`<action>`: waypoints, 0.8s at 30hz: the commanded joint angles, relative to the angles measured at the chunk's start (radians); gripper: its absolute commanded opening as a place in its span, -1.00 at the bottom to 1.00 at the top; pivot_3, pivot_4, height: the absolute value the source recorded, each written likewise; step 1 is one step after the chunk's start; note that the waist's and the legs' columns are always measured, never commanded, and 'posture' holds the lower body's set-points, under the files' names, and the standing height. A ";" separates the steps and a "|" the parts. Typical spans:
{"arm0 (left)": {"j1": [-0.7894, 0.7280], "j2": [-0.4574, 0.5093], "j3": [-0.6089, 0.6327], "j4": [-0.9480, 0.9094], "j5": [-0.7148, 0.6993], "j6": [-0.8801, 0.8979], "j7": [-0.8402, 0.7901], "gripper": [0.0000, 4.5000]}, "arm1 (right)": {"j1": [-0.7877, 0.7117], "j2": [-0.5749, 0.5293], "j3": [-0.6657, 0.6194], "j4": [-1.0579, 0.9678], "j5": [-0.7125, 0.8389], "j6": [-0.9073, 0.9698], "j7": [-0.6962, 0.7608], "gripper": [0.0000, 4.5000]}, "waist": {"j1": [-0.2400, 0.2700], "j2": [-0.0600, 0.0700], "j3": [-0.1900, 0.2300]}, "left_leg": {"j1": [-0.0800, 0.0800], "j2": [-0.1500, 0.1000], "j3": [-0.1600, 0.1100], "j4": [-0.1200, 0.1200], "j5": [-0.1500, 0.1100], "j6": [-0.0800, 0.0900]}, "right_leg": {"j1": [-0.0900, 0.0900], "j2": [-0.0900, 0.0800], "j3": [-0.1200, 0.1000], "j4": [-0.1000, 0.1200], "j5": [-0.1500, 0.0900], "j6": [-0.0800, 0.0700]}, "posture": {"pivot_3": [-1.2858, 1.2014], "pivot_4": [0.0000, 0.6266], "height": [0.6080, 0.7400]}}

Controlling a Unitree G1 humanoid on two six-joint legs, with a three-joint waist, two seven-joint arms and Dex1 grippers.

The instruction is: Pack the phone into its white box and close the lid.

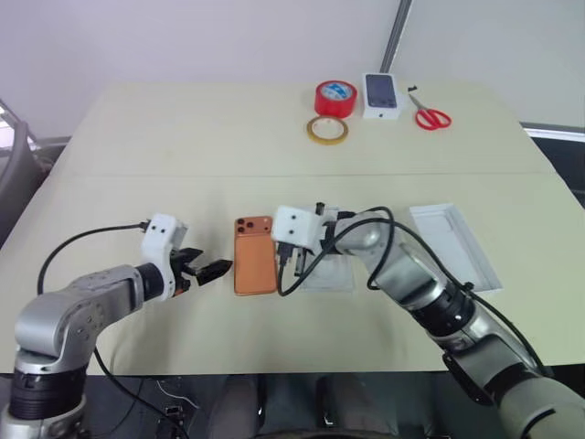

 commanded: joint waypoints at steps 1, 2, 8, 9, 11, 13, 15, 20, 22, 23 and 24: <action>-0.047 -0.042 0.052 -0.004 -0.058 0.136 0.048 0.97 | -0.044 0.015 0.038 0.037 -0.059 -0.030 0.009 -1.00 | -0.001 0.000 0.000 | 0.000 0.000 0.000 0.000 0.000 0.000 | 0.000 0.000 0.000 0.000 0.000 0.000 | 0.03 -0.52 0.78; -0.056 -0.054 0.061 -0.004 -0.064 0.162 0.056 0.97 | -0.047 0.012 0.049 0.043 -0.070 -0.042 0.017 -1.00 | -0.002 0.000 0.000 | 0.000 0.000 0.000 0.000 0.000 0.000 | 0.000 0.000 0.000 0.000 0.000 0.000 | 0.03 -0.52 0.78; -0.081 -0.121 0.097 -0.016 -0.076 0.268 0.085 0.97 | -0.041 -0.005 0.094 0.044 -0.136 -0.094 0.058 -1.00 | -0.003 0.000 0.000 | 0.000 0.000 0.000 0.000 0.000 -0.001 | 0.000 0.000 0.000 0.000 0.000 0.000 | 0.03 -0.52 0.78; -0.086 -0.134 0.100 -0.014 -0.077 0.283 0.087 0.97 | -0.038 -0.004 0.098 0.040 -0.140 -0.106 0.068 -1.00 | -0.003 0.000 0.000 | 0.000 0.000 0.000 0.000 0.000 -0.001 | 0.000 0.000 0.000 0.000 0.000 0.000 | 0.03 -0.52 0.78; -0.099 -0.167 0.110 -0.007 -0.081 0.312 0.093 0.97 | -0.031 0.008 0.099 0.031 -0.145 -0.119 0.082 -1.00 | -0.001 0.000 0.000 | 0.000 0.000 0.000 0.000 0.000 -0.001 | 0.000 0.000 0.000 0.000 0.000 0.000 | 0.03 -0.52 0.78; -0.110 -0.200 0.111 0.002 -0.094 0.325 0.105 0.97 | -0.026 0.023 0.098 0.025 -0.148 -0.128 0.092 -1.00 | -0.001 0.000 0.000 | 0.001 0.000 0.000 0.000 0.000 -0.001 | 0.000 0.000 0.000 0.000 0.000 0.000 | 0.03 -0.52 0.78; -0.113 -0.223 0.107 0.005 -0.116 0.327 0.115 0.97 | -0.024 0.033 0.095 0.030 -0.156 -0.132 0.096 -1.00 | -0.002 0.000 0.000 | 0.001 0.000 0.000 0.000 0.000 -0.001 | 0.001 0.000 0.000 0.000 0.000 0.000 | 0.03 -0.52 0.78; -0.126 -0.290 0.105 0.026 -0.178 0.327 0.168 0.97 | -0.017 0.050 0.078 0.043 -0.166 -0.135 0.100 -1.00 | 0.000 0.000 0.000 | 0.001 0.000 0.000 0.000 0.001 -0.002 | 0.001 0.000 0.000 0.000 0.000 0.000 | 0.03 -0.52 0.78; -0.132 -0.319 0.119 0.035 -0.205 0.327 0.197 0.97 | -0.009 0.053 0.071 0.039 -0.167 -0.131 0.103 -1.00 | 0.003 0.000 -0.001 | 0.001 0.000 0.000 0.000 0.001 -0.002 | 0.001 0.000 -0.001 0.000 0.000 0.000 | 0.03 -0.52 0.78; -0.138 -0.334 0.130 0.042 -0.220 0.327 0.213 0.97 | -0.006 0.055 0.068 0.038 -0.167 -0.128 0.105 -1.00 | 0.005 0.000 -0.001 | 0.001 0.000 -0.001 0.000 0.001 -0.002 | 0.002 0.000 -0.001 0.000 0.000 0.000 | 0.03 -0.52 0.78; -0.145 -0.349 0.140 0.047 -0.234 0.327 0.229 0.97 | -0.002 0.056 0.065 0.037 -0.169 -0.127 0.106 -1.00 | 0.006 0.000 -0.001 | 0.002 -0.001 -0.001 0.000 0.001 -0.002 | 0.002 -0.001 -0.001 0.000 0.000 0.000 | 0.03 -0.52 0.78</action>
